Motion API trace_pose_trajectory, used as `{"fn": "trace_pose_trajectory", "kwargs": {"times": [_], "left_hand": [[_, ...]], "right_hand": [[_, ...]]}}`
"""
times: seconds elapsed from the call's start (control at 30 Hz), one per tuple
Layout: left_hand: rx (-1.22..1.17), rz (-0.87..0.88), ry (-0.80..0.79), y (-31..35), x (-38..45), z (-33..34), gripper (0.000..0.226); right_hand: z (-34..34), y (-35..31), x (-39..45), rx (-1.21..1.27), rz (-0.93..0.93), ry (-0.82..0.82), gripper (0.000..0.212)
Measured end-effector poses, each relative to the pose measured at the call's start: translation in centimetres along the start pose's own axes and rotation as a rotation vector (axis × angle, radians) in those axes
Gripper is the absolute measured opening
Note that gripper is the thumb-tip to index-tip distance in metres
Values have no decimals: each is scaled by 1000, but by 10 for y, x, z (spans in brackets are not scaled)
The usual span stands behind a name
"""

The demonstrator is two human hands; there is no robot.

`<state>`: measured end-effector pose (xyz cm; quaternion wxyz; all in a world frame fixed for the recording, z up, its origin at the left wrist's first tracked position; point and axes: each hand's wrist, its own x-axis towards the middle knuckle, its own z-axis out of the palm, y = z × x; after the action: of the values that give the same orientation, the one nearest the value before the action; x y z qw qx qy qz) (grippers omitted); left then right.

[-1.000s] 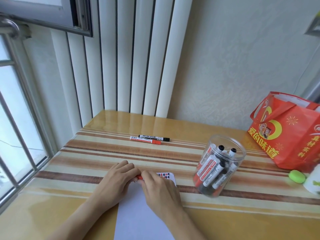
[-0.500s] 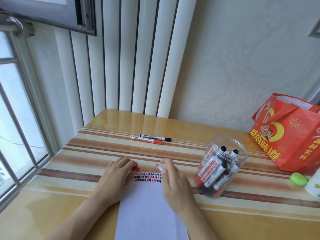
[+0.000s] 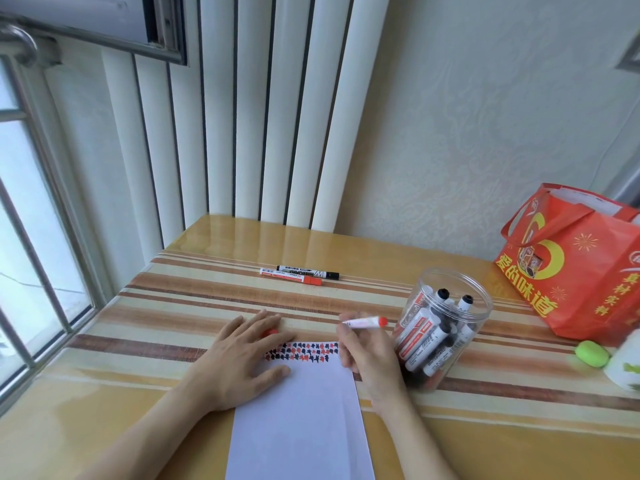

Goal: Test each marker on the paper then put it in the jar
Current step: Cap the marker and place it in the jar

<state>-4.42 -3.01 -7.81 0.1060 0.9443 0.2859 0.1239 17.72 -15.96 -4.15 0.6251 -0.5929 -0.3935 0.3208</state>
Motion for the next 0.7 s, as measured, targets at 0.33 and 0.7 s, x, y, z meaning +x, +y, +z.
{"fn": "trace_pose_trajectory", "kwargs": {"times": [0.33, 0.7], "left_hand": [[17, 3, -2, 0, 1, -2, 68], [-31, 29, 14, -4, 2, -2, 55]], "right_hand": [[3, 7, -1, -175, 1, 39, 11], [0, 13, -10, -271, 40, 135, 22]]}}
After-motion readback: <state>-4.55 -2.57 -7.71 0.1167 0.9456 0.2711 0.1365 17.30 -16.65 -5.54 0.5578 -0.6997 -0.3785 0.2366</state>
